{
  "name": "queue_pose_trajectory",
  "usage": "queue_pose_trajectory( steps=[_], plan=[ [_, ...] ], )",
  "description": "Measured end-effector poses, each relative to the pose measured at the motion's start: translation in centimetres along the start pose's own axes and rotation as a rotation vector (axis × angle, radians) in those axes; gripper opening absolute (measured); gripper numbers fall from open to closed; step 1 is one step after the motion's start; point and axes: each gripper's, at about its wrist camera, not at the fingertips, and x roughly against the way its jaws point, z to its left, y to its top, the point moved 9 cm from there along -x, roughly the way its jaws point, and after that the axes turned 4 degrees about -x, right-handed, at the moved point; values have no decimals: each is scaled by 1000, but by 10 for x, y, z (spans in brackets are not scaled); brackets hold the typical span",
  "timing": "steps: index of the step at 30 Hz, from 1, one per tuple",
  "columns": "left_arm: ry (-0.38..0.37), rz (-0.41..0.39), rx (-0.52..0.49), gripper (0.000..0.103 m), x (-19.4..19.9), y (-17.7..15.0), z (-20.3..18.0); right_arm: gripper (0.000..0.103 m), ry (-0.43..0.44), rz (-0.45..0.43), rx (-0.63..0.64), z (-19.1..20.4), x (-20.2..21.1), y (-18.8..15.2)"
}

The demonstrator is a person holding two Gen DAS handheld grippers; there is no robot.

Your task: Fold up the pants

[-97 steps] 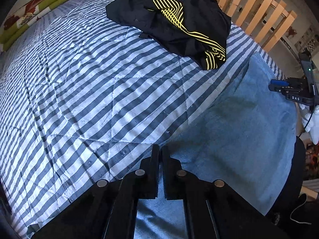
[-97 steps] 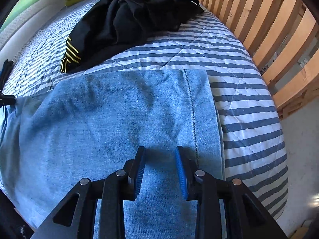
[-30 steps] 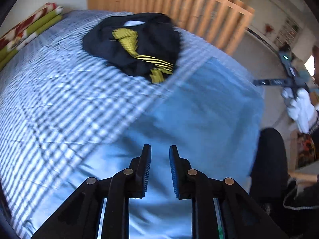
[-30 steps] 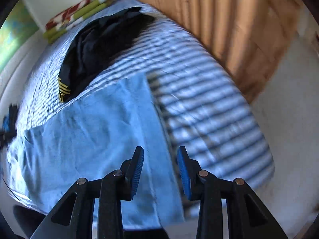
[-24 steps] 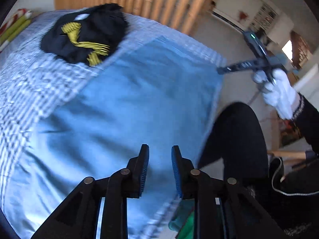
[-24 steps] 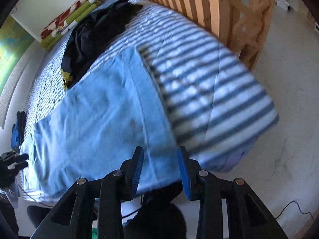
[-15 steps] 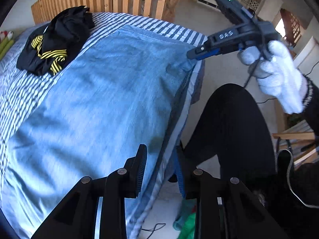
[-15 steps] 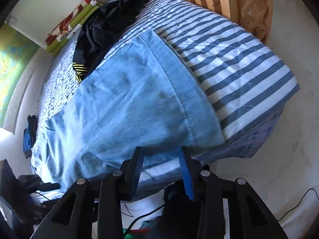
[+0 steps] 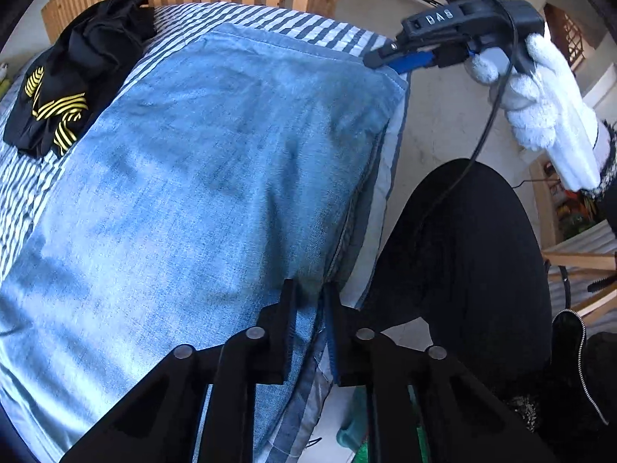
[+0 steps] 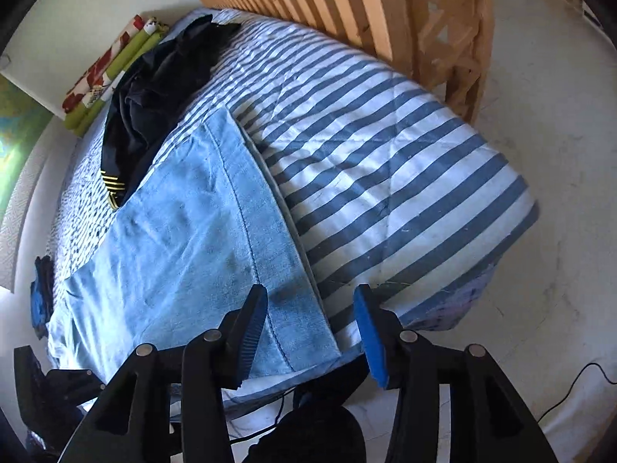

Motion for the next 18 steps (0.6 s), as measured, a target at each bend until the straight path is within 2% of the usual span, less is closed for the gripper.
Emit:
queue_pose_trajectory(
  steps=[3,4,6,9,12,15,17,18],
  plan=[
    [-42,-3,50,9,1,-1,7,43,30,41,19,7,-11,-7],
    [-56,-3,66,9,2,-1,9,40,25,39,21,10,-10,-7],
    [-86,-12,100,8,5,-2,11,26,76,52,-22,17,-6,-5],
    [-168,-29,190,7,10,-3,17,24,146,16,-79,28,12,11],
    [-217,-43,226,7,15,-4,18,24,146,-38,-60,39,30,27],
    [-214,-48,223,7,17,-3,18,24,128,-47,-51,40,35,33],
    [-218,-42,224,9,18,-5,17,30,95,-38,-21,38,31,29],
    [-227,-36,226,12,18,-6,16,42,104,-19,-14,37,27,23]
  ],
)
